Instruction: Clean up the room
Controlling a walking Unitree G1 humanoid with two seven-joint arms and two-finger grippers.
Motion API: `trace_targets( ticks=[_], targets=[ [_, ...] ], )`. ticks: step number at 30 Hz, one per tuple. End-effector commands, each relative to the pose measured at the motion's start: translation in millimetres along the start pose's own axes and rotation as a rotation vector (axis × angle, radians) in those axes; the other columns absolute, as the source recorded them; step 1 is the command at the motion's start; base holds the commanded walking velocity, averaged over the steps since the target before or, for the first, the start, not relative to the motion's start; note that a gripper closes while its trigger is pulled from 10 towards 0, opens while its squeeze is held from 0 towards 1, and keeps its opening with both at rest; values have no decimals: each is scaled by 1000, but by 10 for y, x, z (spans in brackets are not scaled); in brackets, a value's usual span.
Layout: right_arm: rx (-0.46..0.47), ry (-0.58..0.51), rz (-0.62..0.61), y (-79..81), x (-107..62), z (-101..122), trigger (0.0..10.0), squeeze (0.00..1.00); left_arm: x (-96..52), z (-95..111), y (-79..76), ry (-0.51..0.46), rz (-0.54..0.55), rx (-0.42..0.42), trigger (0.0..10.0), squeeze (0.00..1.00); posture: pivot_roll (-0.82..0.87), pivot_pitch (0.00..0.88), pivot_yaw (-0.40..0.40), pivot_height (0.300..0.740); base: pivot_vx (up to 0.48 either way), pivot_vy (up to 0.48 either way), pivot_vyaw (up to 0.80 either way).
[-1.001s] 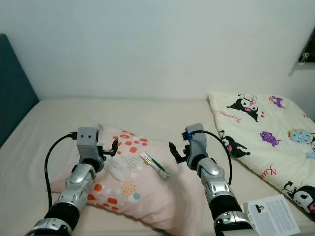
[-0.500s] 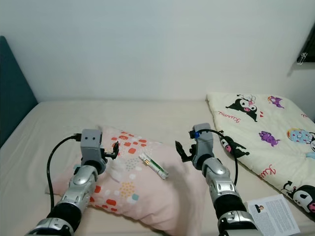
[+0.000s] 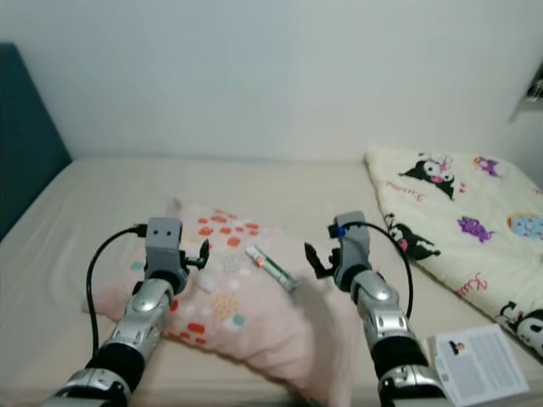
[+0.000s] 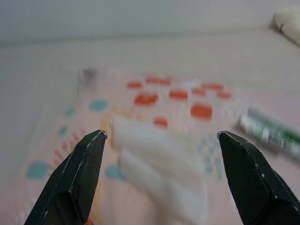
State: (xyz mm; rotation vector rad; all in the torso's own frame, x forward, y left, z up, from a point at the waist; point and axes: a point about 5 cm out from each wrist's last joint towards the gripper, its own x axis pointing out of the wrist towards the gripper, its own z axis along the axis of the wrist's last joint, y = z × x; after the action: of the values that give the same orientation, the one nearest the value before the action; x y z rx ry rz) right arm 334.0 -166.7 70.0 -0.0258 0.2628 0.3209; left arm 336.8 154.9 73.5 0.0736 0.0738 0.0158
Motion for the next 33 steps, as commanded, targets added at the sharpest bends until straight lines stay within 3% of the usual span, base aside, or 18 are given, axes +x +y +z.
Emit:
trace_targets(
  ticks=[1, 15, 22, 33],
  targets=[
    [-10, 15, 2, 20, -8, -27, 10000, 0, -23, -45, -30, 13, -16, 12, 10000, 0, -83, 1, -39, 595, 0, 0, 0],
    [-17, -13, 6, 45, -17, 1, 10000, 0, -12, -4, -63, -6, -37, 29, 10000, 0, -84, 2, -24, 590, 0, 0, 0],
    [-14, -10, -2, 51, -35, -23, 10000, 0, 22, 99, -107, -48, -51, -11, 10000, 0, -88, 11, -11, 570, 0, 0, 0],
    [3, -41, -11, 91, -140, -74, 10000, 0, 260, 618, -115, -187, -9, -89, 10000, 0, -113, 50, 4, 565, 0, 0, 0]
  ],
)
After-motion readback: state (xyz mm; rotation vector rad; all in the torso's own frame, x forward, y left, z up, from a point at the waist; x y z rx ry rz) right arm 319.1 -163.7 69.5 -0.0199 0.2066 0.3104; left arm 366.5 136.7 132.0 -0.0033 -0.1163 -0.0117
